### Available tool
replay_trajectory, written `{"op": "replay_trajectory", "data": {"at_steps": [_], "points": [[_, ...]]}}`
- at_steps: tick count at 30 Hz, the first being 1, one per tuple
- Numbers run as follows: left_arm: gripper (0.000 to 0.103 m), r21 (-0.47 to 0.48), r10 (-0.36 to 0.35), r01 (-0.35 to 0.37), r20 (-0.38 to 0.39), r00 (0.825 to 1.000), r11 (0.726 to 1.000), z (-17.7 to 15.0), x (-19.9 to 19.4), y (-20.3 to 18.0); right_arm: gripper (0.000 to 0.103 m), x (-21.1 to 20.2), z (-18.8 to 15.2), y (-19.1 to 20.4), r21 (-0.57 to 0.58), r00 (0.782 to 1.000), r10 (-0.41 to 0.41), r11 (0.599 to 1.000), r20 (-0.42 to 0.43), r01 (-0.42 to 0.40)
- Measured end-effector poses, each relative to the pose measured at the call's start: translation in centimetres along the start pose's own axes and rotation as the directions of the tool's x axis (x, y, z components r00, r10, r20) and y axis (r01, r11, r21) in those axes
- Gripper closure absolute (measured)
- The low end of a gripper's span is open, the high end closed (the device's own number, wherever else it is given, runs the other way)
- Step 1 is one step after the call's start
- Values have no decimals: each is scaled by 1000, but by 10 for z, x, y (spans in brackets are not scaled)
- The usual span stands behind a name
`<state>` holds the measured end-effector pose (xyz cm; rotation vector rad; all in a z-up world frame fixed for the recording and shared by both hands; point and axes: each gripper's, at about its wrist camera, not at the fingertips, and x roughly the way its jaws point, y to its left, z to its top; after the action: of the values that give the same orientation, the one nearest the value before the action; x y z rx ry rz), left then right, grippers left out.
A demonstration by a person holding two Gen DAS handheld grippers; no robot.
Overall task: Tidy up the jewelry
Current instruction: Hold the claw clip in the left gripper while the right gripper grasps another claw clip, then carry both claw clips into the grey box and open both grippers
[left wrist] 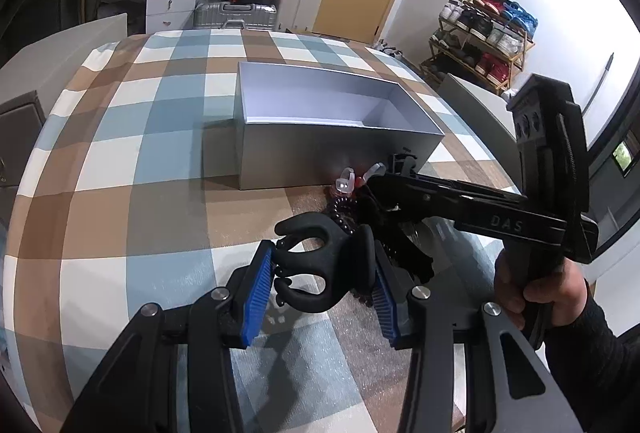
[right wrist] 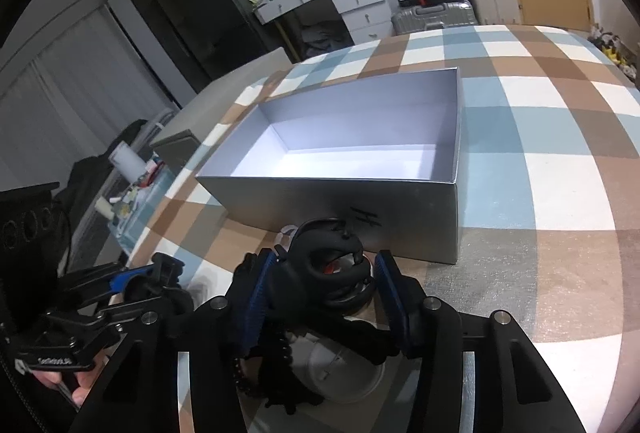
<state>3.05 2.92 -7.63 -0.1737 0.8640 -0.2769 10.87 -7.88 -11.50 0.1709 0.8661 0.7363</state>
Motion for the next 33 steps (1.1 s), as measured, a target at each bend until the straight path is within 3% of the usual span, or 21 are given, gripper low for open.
{"op": "replay_trajectory", "data": {"at_steps": [18,23,33], "points": [[63,-11,36,-35,83,996,999,15,-15,-8,54,-49,-4,-1,21,991,40,999,131,-43],[63,-3,27,-27,112,993,1000,32,-14,-7,54,-65,9,7,-15,980,53,999,193,-51],[63,12,11,-13,171,985,1000,64,-10,-8,54,-65,42,14,-74,970,69,996,233,-53]]}}
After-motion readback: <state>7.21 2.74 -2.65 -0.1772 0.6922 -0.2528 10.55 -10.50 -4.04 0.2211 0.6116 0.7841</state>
